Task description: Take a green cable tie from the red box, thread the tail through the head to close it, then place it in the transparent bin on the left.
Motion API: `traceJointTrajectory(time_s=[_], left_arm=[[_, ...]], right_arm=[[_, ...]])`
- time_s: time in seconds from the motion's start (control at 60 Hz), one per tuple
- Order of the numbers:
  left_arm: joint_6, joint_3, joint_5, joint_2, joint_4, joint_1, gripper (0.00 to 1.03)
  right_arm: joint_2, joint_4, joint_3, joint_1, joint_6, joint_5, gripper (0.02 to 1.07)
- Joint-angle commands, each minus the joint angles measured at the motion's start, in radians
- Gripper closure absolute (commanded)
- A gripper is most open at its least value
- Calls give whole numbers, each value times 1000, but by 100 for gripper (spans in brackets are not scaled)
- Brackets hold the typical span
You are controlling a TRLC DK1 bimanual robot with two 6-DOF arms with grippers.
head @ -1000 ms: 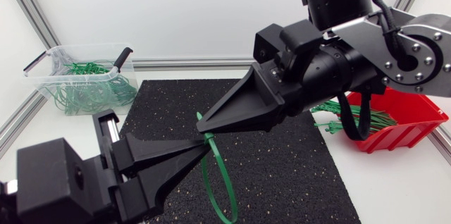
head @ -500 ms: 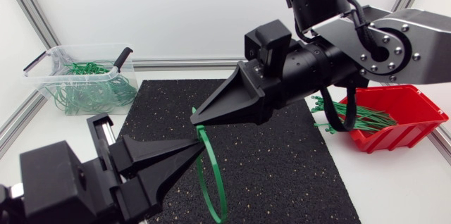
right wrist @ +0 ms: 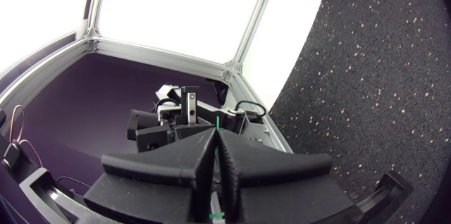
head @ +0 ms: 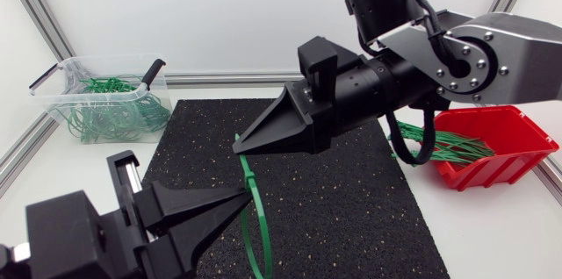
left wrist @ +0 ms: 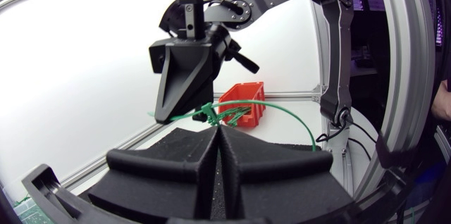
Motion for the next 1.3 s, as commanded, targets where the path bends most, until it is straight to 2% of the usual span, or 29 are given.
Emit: traceJointTrajectory(time_s=[0.0, 0.067, 0.1, 0.133, 0.233, 0.35, 0.433, 0.617, 0.683, 0.8, 0.95, 1.117, 1.15, 1.2, 1.233, 1.267, 1.283], left_arm=[[10, 29, 10, -25, -8, 101, 99], [4, 30, 103, -14, -8, 304, 99], [-5, 33, 151, -2, -8, 399, 99], [-20, 44, 200, 13, -10, 499, 99], [-34, 78, 286, 73, -10, 707, 99], [-36, 141, 312, 201, 21, 922, 99], [-49, 214, 315, 296, 31, 1052, 99], [-86, 409, 317, 492, 59, 1258, 99], [-100, 486, 317, 567, 62, 1313, 99], [-149, 648, 274, 711, 53, 1394, 99], [-181, 834, 211, 876, -18, 1443, 99], [-180, 987, 154, 1060, -173, 1442, 99], [-172, 1010, 143, 1092, -216, 1440, 93], [-155, 1040, 134, 1133, -294, 1436, 71], [-149, 1044, 134, 1145, -326, 1430, 50], [-135, 1043, 123, 1158, -347, 1424, 23], [-135, 1043, 114, 1158, -354, 1422, 13]], right_arm=[[-36, 1, -21, -14, -50, 52, 55], [-42, 1, -38, -26, -93, 124, 22], [-42, 1, -48, -32, -115, 150, 11], [-42, 1, -57, -38, -138, 174, 6], [-42, 27, -91, -41, -213, 319, 6], [-38, 67, -127, -32, -291, 509, 6], [-39, 101, -149, -32, -311, 558, 6], [-79, 140, -184, -31, -379, 710, 6], [-105, 167, -206, -22, -406, 774, 6], [-147, 171, -226, -17, -436, 828, 6], [-183, 179, -253, -11, -457, 862, 6], [-217, 159, -275, -8, -472, 871, 6], [-223, 156, -279, -5, -480, 886, 6], [-236, 154, -288, 3, -498, 915, 6], [-246, 153, -296, 6, -511, 926, 6], [-256, 147, -301, 8, -514, 931, 6], [-260, 142, -302, 6, -517, 931, 6]])
